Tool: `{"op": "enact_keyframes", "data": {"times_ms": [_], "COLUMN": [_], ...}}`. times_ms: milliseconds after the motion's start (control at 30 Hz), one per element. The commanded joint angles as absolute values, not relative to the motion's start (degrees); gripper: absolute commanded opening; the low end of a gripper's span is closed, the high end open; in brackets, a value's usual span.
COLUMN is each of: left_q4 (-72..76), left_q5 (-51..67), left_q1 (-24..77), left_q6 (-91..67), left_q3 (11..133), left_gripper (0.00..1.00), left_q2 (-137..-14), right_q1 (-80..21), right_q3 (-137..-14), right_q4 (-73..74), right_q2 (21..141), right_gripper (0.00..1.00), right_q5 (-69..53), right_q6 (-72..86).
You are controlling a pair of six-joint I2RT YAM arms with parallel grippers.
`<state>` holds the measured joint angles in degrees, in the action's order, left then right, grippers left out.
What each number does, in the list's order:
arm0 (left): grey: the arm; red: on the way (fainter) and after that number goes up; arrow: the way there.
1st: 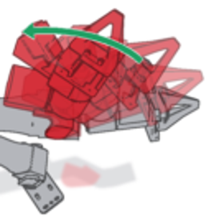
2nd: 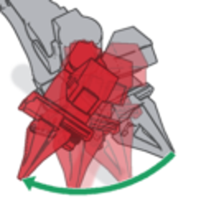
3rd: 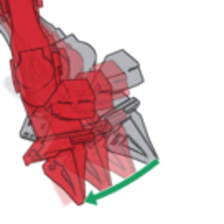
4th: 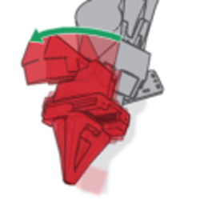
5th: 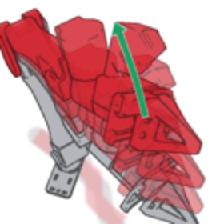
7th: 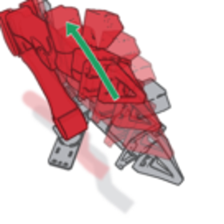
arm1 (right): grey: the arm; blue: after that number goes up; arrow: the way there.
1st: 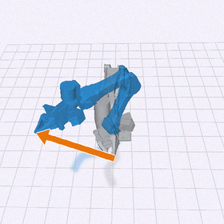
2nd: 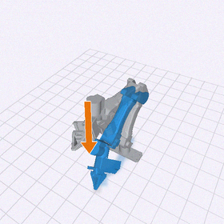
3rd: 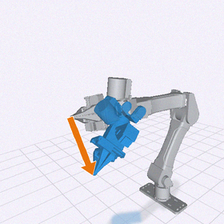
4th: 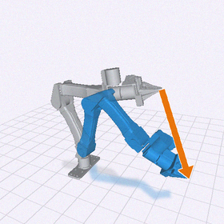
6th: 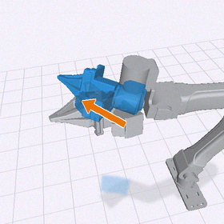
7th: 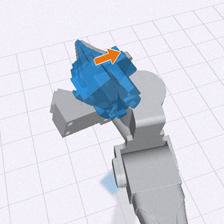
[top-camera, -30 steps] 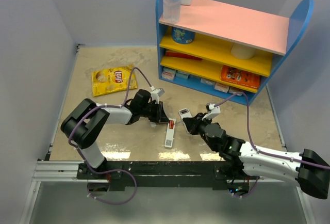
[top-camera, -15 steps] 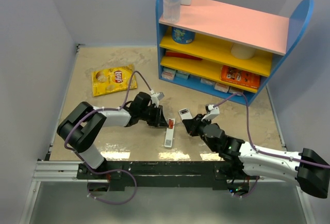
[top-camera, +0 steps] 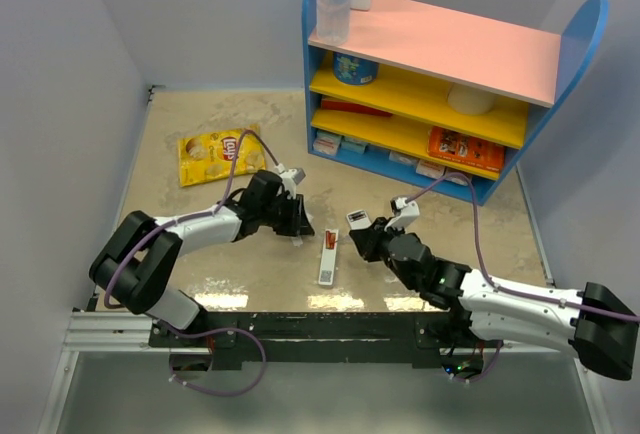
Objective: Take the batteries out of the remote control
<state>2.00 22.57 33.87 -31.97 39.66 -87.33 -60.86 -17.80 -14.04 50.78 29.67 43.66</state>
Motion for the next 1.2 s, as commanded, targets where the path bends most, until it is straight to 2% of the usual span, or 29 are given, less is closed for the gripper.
{"op": "enact_keyframes", "data": {"times_ms": [0, 633, 1167], "left_q4": [0.53, 2.81, 5.27], "left_q5": [21.97, 24.26, 26.72], "left_q1": [32.0, 29.71, 30.06], "left_q6": [-29.62, -28.39, -28.92], "left_q3": [40.96, 37.53, 35.68], "left_gripper": [0.27, 0.27, 0.27], "left_q2": [-85.34, -85.26, -84.64], "right_q1": [-61.44, -61.44, -61.44], "right_q3": [-20.83, -29.35, -30.5], "right_q4": [-9.49, -5.36, -4.48], "right_q2": [52.55, 57.22, 56.87], "right_gripper": [0.0, 0.0, 0.0], "right_q5": [26.37, 26.1, 25.58], "right_q6": [42.1, 40.87, 41.48]}}
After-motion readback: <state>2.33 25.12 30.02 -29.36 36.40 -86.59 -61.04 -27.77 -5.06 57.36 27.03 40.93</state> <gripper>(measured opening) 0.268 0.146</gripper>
